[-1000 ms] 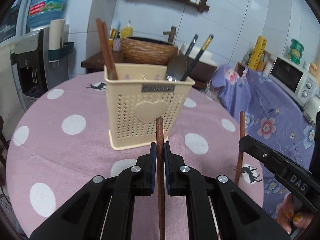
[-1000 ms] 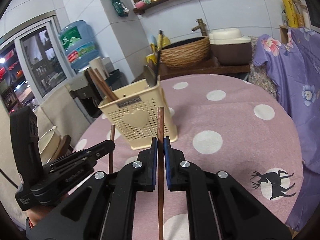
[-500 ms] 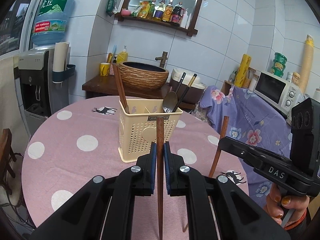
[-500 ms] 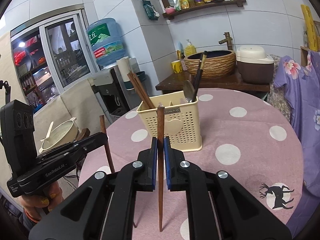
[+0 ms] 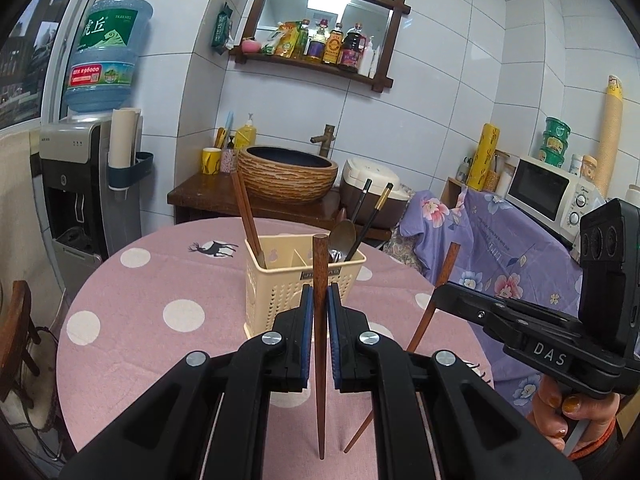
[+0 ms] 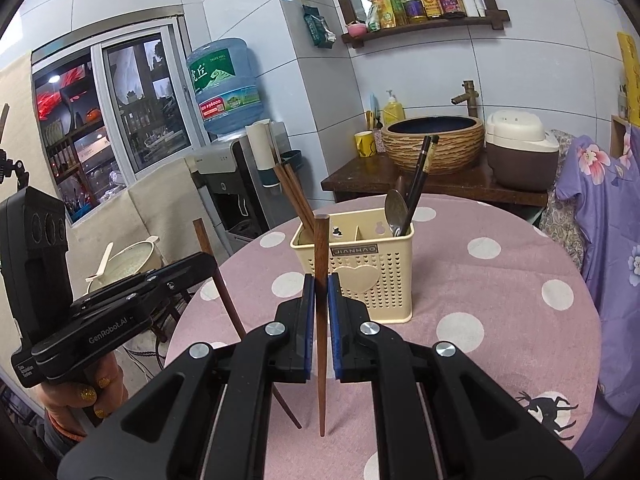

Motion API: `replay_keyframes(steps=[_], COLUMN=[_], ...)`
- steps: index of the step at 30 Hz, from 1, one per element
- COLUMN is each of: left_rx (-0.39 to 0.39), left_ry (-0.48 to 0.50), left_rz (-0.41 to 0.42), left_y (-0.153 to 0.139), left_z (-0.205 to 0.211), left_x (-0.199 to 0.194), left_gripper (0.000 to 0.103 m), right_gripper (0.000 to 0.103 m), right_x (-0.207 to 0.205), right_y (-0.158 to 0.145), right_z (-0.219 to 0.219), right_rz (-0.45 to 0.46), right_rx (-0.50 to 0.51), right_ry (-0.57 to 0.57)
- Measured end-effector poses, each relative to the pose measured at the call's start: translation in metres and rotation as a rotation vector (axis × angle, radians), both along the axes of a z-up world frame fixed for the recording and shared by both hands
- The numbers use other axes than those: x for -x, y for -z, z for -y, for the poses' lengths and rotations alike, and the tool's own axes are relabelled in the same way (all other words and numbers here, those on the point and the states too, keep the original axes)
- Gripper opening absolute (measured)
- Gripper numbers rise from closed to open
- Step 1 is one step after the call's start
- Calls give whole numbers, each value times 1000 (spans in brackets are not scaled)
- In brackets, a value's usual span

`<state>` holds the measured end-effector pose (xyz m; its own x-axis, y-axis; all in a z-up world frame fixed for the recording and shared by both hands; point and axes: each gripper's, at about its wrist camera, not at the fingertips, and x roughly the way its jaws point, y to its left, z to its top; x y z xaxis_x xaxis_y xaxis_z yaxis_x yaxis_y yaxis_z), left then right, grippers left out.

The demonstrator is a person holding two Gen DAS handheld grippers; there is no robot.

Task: Organize utensils
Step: 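Lift both brown chopsticks and lower them into the cream holder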

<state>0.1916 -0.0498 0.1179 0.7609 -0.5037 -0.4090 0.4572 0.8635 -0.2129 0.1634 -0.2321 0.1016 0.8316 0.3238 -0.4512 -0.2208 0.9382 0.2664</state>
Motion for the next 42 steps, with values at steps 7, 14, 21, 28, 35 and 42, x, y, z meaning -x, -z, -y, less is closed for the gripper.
replay_keyframes(steps=[7,14,21,28,35,42], left_rx=[0,38,53,16,-9,-18], left_ry=[-2,-37,-133,-209,-217,-208], left_rz=[48,111,181,184,113,29], left_y=[-30,-92,-136,-98,-46,-4], left_z=[-1,-2,8,26,31,27], left_x=[-7,-37,-77,-109,-121,-125], left_gripper=[8,8,8,8,8,8], right_gripper=[8,7,8,8,8,8], right_x=[-9,-36,-71,-113,-131,-132], right_y=[-32,-100,-151,-115,-57,-21], right_z=[2,11,11,6,-1,-12], right_rz=[35,140,250,265,189,155], right_rx=[10,-3,33,67,87,131], right_ry=[-19,34,144,197,187,171])
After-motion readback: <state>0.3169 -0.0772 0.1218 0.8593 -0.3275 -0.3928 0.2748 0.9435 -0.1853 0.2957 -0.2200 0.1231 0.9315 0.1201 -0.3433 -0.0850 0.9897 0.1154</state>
